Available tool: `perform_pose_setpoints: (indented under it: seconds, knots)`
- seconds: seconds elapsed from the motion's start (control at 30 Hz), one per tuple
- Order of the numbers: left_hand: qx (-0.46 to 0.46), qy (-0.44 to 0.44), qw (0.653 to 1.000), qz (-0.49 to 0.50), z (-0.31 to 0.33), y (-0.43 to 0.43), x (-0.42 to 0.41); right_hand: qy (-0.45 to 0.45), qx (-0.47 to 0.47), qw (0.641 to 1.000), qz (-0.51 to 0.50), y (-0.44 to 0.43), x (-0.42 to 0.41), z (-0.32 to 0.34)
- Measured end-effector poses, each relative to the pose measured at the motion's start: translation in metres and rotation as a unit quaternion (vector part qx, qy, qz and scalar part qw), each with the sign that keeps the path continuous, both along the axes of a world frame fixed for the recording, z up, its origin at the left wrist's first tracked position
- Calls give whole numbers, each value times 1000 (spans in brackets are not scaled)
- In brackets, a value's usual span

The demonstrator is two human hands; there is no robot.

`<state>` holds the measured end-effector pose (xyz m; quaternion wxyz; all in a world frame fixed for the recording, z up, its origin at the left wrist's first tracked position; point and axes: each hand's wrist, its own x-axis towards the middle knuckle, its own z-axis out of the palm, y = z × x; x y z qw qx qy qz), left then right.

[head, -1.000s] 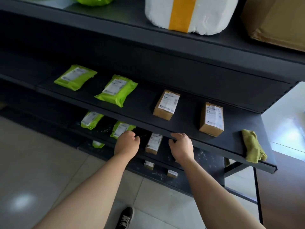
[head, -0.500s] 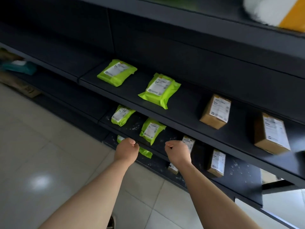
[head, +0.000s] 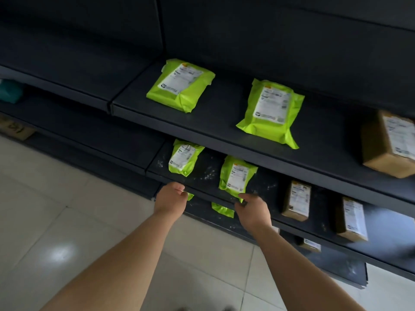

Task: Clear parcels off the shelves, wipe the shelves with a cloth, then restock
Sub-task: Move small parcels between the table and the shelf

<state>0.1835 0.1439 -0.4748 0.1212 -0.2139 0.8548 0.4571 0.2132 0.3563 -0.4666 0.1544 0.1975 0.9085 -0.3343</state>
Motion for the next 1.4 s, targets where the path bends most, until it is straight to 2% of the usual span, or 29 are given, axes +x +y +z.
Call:
perform_pose_setpoints:
  seconds: [0.3, 0.63, 0.77, 1.13, 1.4]
  knots:
    - [-12, 6, 1000, 18, -103, -23, -74, 32, 42, 999, -13, -25, -69, -92]
    - [-135, 38, 990, -21, -191, -29, -157, 16, 149, 988, -18, -15, -126, -189]
    - [-118, 34, 992, -26, -213, -25, -180, 7, 169, 985, -21, -8, -143, -215]
    - [-156, 66, 985, -40, -235, -8, -192, -1, 145, 988, -45, 4, -165, -237]
    - [-132, 98, 986, -38, -227, 0, -173, 14, 141, 989, -48, 4, -153, -234]
